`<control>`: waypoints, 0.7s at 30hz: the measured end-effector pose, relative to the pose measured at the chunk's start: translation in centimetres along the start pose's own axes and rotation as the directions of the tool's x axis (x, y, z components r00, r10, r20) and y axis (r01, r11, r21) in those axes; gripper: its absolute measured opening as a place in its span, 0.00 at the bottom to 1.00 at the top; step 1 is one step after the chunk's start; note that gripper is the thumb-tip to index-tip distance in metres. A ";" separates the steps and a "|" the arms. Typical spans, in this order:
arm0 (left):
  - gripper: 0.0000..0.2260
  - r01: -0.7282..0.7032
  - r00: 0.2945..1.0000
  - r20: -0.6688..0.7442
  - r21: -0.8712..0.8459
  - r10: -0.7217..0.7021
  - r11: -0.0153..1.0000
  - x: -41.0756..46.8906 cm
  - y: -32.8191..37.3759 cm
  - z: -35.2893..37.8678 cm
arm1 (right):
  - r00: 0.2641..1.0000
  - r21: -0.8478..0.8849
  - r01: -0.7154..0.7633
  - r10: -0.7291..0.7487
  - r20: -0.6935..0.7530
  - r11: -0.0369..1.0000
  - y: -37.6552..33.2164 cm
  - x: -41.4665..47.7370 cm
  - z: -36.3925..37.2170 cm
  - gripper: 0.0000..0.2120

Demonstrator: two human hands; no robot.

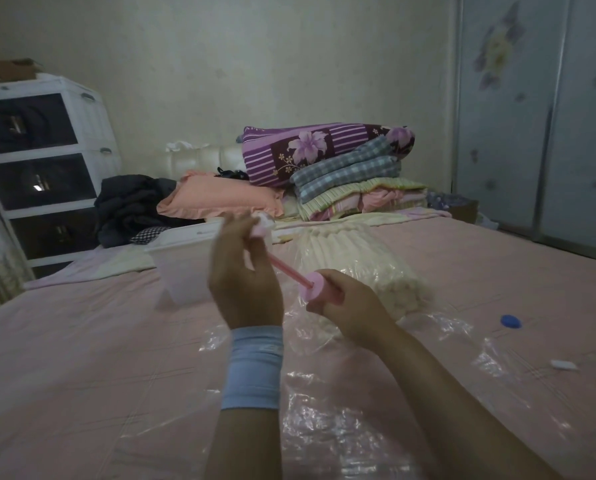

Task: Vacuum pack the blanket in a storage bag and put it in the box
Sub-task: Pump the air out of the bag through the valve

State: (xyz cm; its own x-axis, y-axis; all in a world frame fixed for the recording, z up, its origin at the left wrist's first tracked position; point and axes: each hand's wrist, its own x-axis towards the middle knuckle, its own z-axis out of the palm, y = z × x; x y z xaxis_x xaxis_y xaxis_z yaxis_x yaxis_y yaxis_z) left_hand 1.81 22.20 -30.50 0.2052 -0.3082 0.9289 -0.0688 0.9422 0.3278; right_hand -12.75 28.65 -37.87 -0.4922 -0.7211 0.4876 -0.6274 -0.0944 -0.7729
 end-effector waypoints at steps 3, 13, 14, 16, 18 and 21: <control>0.08 0.117 0.920 0.376 0.017 -0.115 0.993 -3.8 -1.3 0.9 | 1.000 -0.030 0.015 -0.015 0.002 0.999 -0.2 0.0 0.4 0.22; 0.08 -0.132 0.990 -0.035 0.050 0.134 0.990 3.1 1.2 -1.3 | 1.000 0.017 -0.005 0.005 -0.004 1.000 -0.2 -0.1 -0.7 0.20; 0.08 -0.128 0.988 -0.082 0.065 0.133 0.990 3.1 1.2 -1.2 | 1.000 0.016 -0.006 0.006 -0.002 1.000 -0.1 -0.2 -0.7 0.20; 0.08 -0.069 0.994 -0.075 0.073 0.075 0.995 1.6 0.6 -0.5 | 1.000 0.020 -0.010 0.010 0.005 1.000 -0.1 -0.2 -0.5 0.20; 0.08 -0.008 0.996 0.084 0.064 0.003 0.998 -1.3 -0.4 0.3 | 1.000 0.006 -0.003 0.003 0.010 1.000 -0.1 -0.1 -0.2 0.21; 0.09 0.111 0.905 0.407 0.048 -0.121 0.993 -5.2 -2.0 1.2 | 1.000 0.009 0.019 -0.020 0.018 1.000 -0.3 -0.2 0.2 0.20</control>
State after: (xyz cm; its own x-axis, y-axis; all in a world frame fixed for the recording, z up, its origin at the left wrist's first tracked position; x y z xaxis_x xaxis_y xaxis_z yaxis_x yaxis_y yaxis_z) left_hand -0.31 21.78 -35.77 -0.2037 -0.4464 0.8713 -0.0923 0.8948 0.4369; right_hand -12.37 28.70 -37.83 -0.4688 -0.7315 0.4952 -0.6316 -0.1143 -0.7668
